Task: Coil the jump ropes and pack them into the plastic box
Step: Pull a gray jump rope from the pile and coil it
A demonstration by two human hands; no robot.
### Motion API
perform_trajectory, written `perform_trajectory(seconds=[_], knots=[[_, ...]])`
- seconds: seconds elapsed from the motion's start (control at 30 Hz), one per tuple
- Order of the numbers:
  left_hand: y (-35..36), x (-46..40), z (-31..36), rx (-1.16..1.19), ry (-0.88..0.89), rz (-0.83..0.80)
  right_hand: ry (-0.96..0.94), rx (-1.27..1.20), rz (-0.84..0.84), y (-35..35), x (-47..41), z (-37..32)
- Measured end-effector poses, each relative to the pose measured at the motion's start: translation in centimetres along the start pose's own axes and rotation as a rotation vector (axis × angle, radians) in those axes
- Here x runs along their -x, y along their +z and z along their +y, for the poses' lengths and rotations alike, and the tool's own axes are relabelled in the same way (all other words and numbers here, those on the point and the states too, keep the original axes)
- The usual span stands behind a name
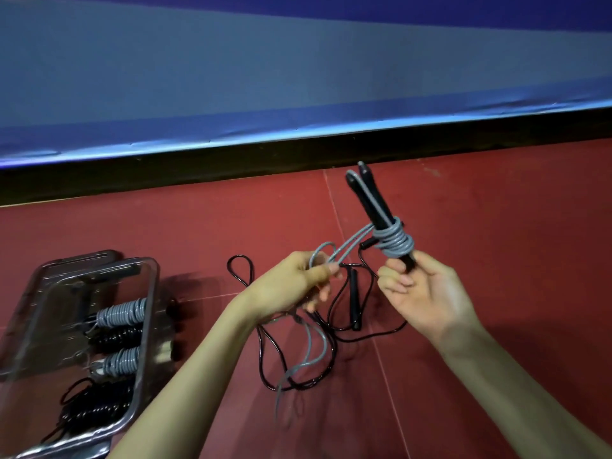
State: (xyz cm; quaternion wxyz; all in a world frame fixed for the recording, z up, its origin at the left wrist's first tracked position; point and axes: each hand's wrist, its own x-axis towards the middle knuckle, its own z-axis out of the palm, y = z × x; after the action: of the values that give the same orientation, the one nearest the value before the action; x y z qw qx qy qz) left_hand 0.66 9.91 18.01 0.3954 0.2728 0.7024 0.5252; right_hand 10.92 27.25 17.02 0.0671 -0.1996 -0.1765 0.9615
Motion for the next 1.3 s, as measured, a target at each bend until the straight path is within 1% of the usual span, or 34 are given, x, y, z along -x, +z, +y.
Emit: perform_trajectory(seconds=[0.13,0.23,0.43,0.57,0.67,0.87,0.93,1.03,1.1,1.2,1.3], knots=[[0.7,0.1,-1.8,0.099,-0.017,0.140,-0.022,0.040,0.170,0.6,-1.5,0.1],[0.9,0.0,-2.6,0.137,0.005,0.230,-0.009,0.002,0.243,0.4,-2.2,0.6],[0.1,0.0,-3.0,0.305,-0.064,0.223,0.014,-0.004,0.291,0.5,-3.6,0.3],[1.0,-0.9,-1.2,0.280,-0.144,0.172,-0.032,-0.099,0.285,2.0,-6.2,0.3],[1.3,-0.9,-0.7,0.252,-0.132,0.150,-0.073,-0.208,0.275,2.5,-7.6,-0.2],[1.0,0.2,-2.9,0.253,-0.102,0.309,-0.083,-0.320,0.310,1.7,-7.8,-0.3],[1.0,0.4,-3.4,0.170,-0.090,0.317,-0.084,-0.358,0.325,1.5,-8.1,-0.1],[0.6,0.5,-3.5,-0.120,-0.074,0.296,-0.090,-0.366,0.379,1.3,-8.8,-0.3],[0.2,0.4,-3.1,-0.275,-0.083,0.242,-0.104,-0.337,0.425,1.0,-9.3,-0.6],[0.0,0.1,-2.0,-0.351,-0.130,0.103,-0.127,-0.281,0.494,0.4,-10.2,-0.8],[0.1,-0.1,-1.6,-0.541,-0.115,0.047,-0.188,-0.266,0.530,-0.1,-10.9,-1.5]])
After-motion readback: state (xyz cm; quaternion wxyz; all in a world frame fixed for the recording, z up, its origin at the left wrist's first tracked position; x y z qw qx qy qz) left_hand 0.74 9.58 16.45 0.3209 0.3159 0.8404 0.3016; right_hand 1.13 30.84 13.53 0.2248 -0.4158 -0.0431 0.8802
